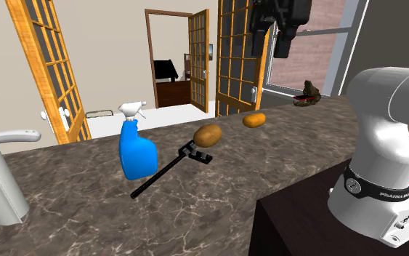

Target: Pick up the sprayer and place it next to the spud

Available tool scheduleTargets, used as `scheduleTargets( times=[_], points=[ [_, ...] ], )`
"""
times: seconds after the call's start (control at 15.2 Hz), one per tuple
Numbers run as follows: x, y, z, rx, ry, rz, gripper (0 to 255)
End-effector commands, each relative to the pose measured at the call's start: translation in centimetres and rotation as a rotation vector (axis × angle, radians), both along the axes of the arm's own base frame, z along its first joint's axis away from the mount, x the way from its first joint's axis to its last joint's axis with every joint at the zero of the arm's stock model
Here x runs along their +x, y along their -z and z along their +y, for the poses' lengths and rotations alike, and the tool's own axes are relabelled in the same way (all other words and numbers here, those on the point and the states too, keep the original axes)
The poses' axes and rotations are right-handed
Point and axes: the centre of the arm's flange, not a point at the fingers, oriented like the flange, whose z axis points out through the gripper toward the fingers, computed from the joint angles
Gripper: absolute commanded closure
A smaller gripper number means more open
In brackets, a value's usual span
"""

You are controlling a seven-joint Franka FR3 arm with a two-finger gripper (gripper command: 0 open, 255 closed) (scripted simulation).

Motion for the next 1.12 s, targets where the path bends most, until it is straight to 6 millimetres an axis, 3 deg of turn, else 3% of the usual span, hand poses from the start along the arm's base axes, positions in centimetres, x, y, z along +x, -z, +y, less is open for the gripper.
scheduleTargets(
  times=[0.0, 1.06],
  points=[
    [0.7, 1.9, -1.6, 0.003, -0.022, -0.027, 0],
    [10.4, 15.6, -13.0, 0.032, -0.188, -0.216, 0]
  ],
)
